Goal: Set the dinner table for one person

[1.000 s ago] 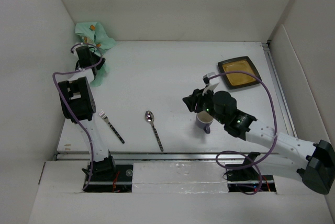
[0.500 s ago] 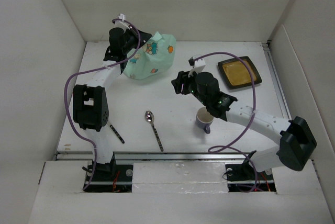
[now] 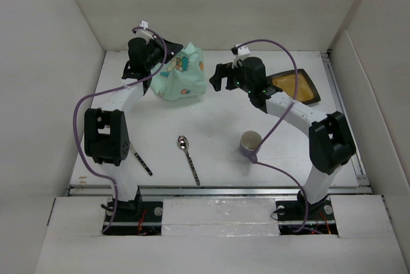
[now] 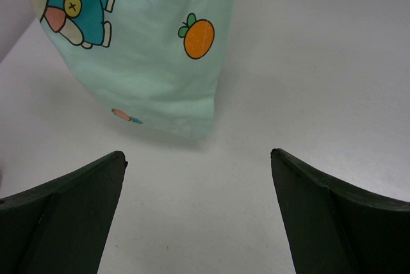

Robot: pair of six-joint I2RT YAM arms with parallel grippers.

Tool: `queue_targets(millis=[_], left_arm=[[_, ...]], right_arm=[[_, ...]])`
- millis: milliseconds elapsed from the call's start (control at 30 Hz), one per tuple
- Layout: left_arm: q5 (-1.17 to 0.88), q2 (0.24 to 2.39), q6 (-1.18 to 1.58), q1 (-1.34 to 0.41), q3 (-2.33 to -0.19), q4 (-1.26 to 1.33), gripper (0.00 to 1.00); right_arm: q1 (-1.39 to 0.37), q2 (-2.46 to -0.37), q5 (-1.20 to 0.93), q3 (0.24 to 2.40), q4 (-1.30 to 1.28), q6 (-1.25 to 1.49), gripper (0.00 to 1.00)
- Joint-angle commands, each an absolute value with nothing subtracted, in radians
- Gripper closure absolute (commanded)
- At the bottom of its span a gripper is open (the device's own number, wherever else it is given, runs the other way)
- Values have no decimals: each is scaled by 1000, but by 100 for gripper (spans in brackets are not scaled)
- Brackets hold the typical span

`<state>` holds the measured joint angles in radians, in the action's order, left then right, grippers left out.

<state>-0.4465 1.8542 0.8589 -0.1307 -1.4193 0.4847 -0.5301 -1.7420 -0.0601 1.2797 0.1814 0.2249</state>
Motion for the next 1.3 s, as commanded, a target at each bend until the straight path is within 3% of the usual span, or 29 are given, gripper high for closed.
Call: queue_targets(millis=[0,200,333,467,700,833,933,1000,1033,1067,1133,1167,1200,1267], left_arm=[[-483,1655,867,-132,-1433,574,100],[-450,1436,882,-25,-1452,543,100],[-264,1353,626,-11,-1763,283,100],[-296,1460,516,-23,-2057,88,100],[-466,1664,574,-78,-2017,199,100],[-364,1761,499,-213,-1890,276,100],[-347,1910,489,-328,-1923,296,100],[-341,2027,512,-388,-1957,308,100],[-327,2122,518,-402,-2045,276,100],[-324,2176,522,-413,-2113,247,96],[-345,2297,525,-422,-2379,145,79],[-342,2413,520,-422,-2469,108,66],[-342,2459,514,-422,-2546,79,35],[-344,2450,511,-399,-2527,103,19]], right_arm=[[-529,-1759,-307,1425,192,153,0],[-555,-1763,-462,1566,141,150,0],[-612,-1704,-439,1623,80,141,0],[-635,-1600,-374,1559,107,158,0],[-635,-1494,-381,1405,136,170,0],[-606,-1436,-345,1258,204,192,0],[-565,-1437,-336,1187,215,202,4],[-534,-1442,-316,1143,224,210,16],[-523,-1439,-305,1129,235,218,36],[-509,-1440,-298,1115,248,238,44],[-485,-1445,-269,1097,250,261,55],[-485,-1451,-240,1098,236,274,60],[-485,-1457,-224,1100,224,278,60],[-485,-1486,-157,1124,178,276,58]])
